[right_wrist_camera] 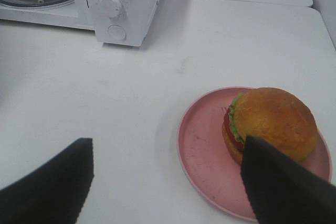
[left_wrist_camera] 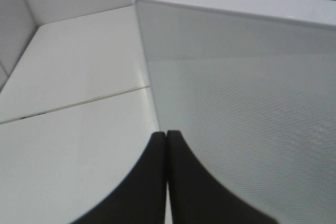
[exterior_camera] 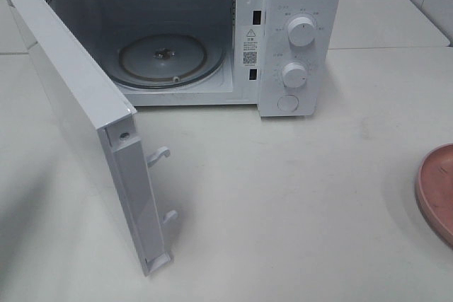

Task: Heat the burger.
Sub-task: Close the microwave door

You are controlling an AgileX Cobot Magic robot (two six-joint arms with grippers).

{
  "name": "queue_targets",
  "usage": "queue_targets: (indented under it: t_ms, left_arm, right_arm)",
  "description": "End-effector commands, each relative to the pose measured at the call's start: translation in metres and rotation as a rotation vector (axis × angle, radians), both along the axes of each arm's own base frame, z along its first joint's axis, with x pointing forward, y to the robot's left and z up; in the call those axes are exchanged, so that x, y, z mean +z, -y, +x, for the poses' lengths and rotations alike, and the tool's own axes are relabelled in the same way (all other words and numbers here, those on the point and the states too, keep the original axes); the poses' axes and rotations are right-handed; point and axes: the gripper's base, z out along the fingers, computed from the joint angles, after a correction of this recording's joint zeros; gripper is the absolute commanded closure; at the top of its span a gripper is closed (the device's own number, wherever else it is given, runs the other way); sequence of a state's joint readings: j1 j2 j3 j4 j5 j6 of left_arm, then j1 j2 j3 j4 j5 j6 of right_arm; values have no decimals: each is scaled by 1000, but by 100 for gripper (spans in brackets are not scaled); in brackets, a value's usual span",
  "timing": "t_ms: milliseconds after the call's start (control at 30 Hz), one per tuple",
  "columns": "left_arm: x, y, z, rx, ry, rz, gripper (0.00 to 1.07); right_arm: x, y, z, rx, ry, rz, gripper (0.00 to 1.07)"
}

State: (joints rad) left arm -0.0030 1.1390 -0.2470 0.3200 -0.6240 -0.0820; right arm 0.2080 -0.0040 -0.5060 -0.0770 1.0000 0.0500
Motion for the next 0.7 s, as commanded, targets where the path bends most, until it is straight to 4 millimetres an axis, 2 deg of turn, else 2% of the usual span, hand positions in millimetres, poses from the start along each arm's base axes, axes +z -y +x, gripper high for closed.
queue_targets:
  t_ms: [33, 233, 367, 567, 700]
  left_arm:
    - [-1, 8, 4, -79, 46, -40, 107]
    - [-9, 13, 12, -118, 54, -97, 107]
    - [-14, 34, 21, -207, 28, -87, 107]
    - [-22, 52, 26, -200, -2, -126, 107]
    - [-27, 74, 31, -227, -13, -125, 107]
  right_arm:
    - [-1, 1, -4, -3, 29, 3, 33]
    - [-1, 1, -4, -3, 29, 3, 33]
    - [-1, 1, -4, -3, 29, 3, 33]
    - [-1, 1, -4, -3, 29, 3, 33]
    - [-1, 1, -4, -3, 29, 3, 33]
